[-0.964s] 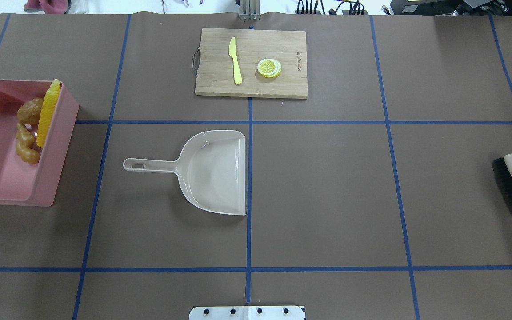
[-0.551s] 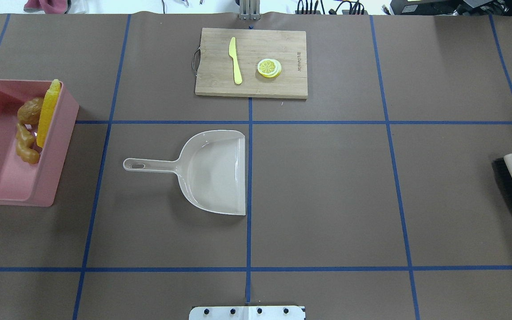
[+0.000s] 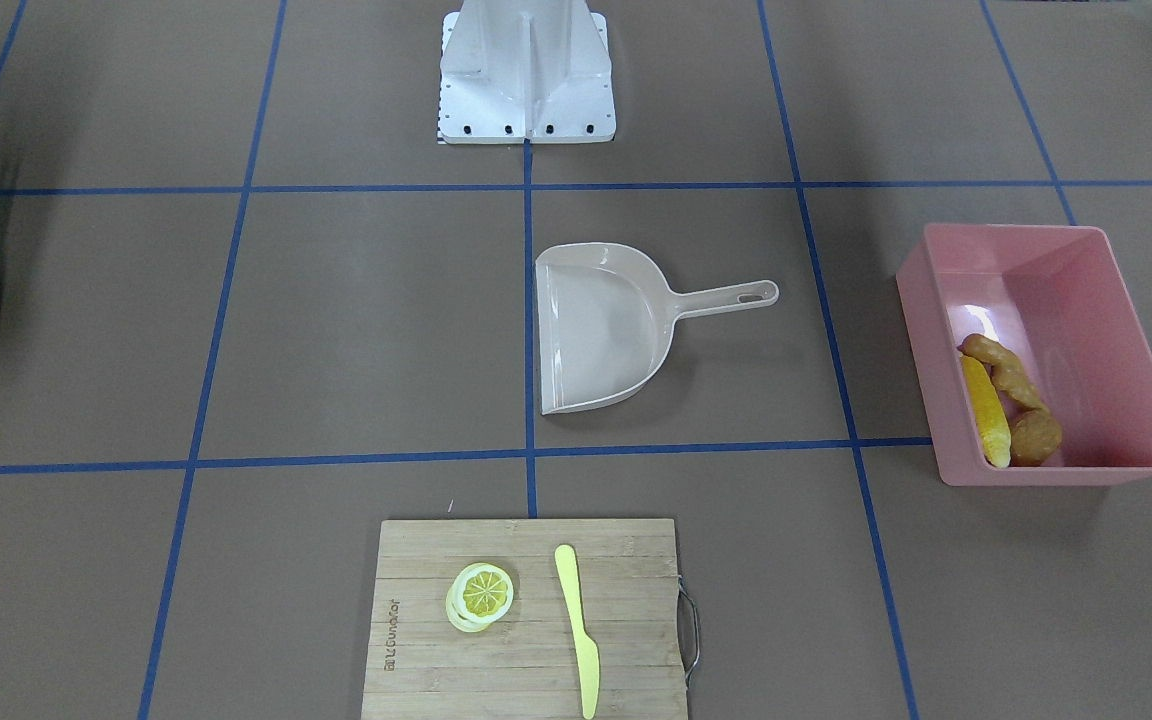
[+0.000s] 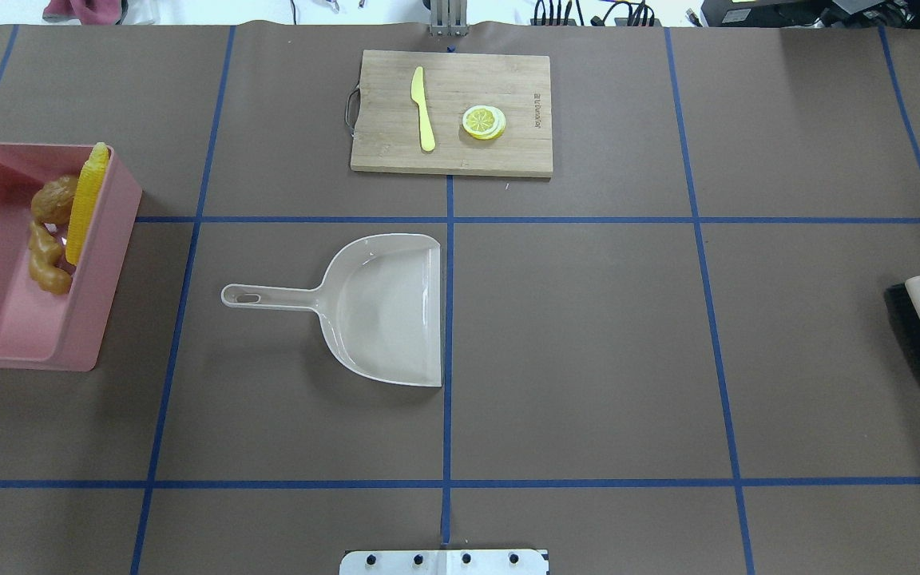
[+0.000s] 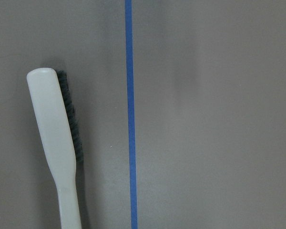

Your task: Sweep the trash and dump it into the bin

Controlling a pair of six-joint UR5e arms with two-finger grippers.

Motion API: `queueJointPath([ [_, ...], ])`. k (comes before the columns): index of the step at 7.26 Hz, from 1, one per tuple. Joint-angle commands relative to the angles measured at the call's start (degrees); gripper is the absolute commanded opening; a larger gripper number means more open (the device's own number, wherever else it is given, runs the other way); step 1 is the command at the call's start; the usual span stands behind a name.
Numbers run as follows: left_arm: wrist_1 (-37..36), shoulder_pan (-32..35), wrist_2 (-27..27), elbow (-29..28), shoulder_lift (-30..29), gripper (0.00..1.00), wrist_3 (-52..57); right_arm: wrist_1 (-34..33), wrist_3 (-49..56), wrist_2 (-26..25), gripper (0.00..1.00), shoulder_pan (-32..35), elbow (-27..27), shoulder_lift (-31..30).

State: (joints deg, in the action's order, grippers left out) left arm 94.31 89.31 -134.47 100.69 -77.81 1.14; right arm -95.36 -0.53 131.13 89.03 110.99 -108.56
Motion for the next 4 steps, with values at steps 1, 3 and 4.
queueJointPath([
  [1,0.0,0.0,0.0,-0.2,0.0,0.98,0.0,-0.1,0.0,0.0,1.00,0.0,0.0,0.1],
  [3,-0.3,-0.1,0.0,-1.5,0.0,0.98,0.0,-0.1,0.2,0.0,1.00,0.0,0.1,0.2],
  [4,0.1,-0.1,0.0,-2.9,0.0,0.98,0.0,-0.1,0.3,0.0,1.00,0.0,0.0,0.2],
])
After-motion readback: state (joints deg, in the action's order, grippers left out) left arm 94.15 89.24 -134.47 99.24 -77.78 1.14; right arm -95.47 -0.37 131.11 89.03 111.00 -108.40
